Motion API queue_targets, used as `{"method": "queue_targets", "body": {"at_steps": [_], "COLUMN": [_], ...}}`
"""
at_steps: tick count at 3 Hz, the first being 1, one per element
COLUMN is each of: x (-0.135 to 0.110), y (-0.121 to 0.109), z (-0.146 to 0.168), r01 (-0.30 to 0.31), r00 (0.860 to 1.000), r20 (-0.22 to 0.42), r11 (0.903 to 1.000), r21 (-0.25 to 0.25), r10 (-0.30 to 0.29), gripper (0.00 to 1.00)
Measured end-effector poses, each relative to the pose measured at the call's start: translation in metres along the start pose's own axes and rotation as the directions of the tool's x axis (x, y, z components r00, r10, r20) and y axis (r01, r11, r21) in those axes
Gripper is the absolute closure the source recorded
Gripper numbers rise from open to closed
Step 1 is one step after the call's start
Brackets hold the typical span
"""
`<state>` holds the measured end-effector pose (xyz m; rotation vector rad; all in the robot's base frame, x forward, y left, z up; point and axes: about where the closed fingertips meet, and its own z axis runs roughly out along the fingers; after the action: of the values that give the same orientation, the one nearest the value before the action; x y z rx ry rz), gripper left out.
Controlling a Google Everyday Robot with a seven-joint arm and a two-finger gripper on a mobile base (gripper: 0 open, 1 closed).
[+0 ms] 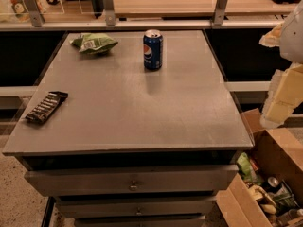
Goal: Pick rxbar chocolate
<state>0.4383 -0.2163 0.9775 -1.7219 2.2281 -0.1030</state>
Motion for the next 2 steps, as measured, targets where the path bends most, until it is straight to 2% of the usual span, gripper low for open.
{"method": "queue_targets", "body": {"at_steps": [1, 2], "x": [-0.005, -0.028], "y": [-0.003, -0.010], "z": [0.000, 0.004], "r01": [0.012, 0.104], "r00": [1.000, 0.994], "r20": [-0.004, 0.005], "r11": [0.9997, 0.9934], "r21": [0.019, 0.047], "r10": [-0.012, -0.105], "gripper": [0.00, 0.00]}}
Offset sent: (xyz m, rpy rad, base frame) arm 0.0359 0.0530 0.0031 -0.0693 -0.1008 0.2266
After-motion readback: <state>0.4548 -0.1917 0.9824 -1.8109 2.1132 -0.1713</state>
